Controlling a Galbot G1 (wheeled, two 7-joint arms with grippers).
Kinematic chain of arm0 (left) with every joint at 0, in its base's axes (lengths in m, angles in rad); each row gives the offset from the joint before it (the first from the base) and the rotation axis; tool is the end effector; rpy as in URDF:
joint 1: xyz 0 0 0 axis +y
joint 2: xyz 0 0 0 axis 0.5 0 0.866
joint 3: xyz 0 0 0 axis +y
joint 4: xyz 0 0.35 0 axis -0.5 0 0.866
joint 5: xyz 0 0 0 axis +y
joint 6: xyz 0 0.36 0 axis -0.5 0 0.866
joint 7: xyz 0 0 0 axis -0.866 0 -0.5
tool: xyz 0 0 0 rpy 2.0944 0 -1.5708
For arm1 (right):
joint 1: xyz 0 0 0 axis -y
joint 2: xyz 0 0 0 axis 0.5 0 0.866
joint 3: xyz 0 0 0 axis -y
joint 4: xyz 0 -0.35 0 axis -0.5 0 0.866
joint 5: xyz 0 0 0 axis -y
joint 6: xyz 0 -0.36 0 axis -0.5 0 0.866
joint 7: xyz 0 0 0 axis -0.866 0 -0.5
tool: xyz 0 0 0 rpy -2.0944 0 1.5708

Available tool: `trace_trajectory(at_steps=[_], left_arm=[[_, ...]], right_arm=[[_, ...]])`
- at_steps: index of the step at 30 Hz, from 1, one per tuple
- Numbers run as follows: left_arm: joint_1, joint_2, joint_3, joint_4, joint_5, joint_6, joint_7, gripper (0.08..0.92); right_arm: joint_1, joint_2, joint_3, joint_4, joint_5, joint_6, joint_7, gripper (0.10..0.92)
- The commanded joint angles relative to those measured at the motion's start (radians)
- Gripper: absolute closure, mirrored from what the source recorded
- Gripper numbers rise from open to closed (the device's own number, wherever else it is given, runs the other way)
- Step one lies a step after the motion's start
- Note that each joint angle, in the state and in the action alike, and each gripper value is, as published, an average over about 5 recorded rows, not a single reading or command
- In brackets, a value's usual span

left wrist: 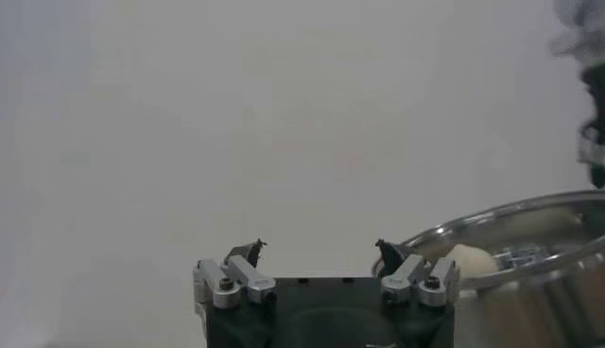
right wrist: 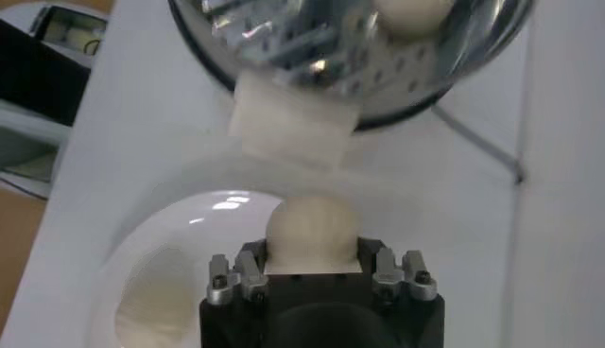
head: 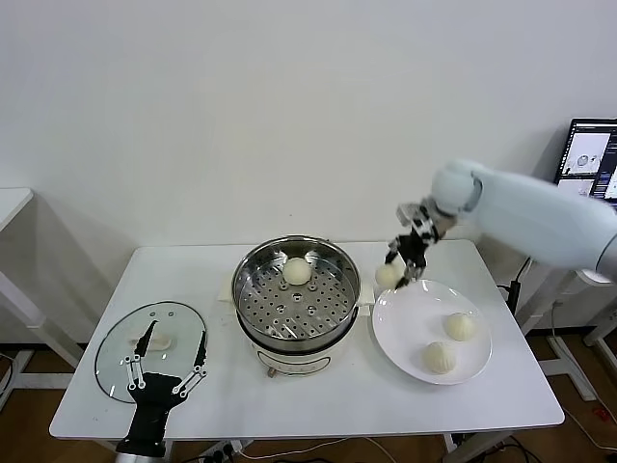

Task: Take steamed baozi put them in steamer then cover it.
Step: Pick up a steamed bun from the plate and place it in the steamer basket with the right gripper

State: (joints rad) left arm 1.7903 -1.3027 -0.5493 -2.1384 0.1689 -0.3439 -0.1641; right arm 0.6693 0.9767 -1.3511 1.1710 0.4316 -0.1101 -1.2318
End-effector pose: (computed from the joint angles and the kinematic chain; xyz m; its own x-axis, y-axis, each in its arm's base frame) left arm 0.1228 0.0490 -0.3149 -0.9767 0.0956 -0.1921 0.0242 0.9387 0.3439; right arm 0.5915 -0.0122 -0.0135 -0.0634 -0.2500 0.9662 -0.9242 -0.3506 -0.1514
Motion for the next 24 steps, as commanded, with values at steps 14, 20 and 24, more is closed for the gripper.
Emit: trace_trajectory(at_steps=[14, 20, 24], left_arm=[[-0.007, -0.003, -0.002, 0.001, -0.001, -0.002, -0.003, 0.177], [-0.011, -0.007, 0.0, 0.004, -0.001, -0.002, -0.003, 0.177], [-0.01, -0.007, -0.003, 0.006, -0.003, -0.003, -0.003, 0.177]], right_arm=[[0.038, 0.447, -0.147, -0.018, 0.202, -0.14, 0.158, 0.374], [-0.025, 0.511, -0.156, -0.074, 0.174, -0.152, 0.194, 0.377], [-0.054, 0.544, -0.155, -0.106, 0.146, -0.163, 0.216, 0.38]])
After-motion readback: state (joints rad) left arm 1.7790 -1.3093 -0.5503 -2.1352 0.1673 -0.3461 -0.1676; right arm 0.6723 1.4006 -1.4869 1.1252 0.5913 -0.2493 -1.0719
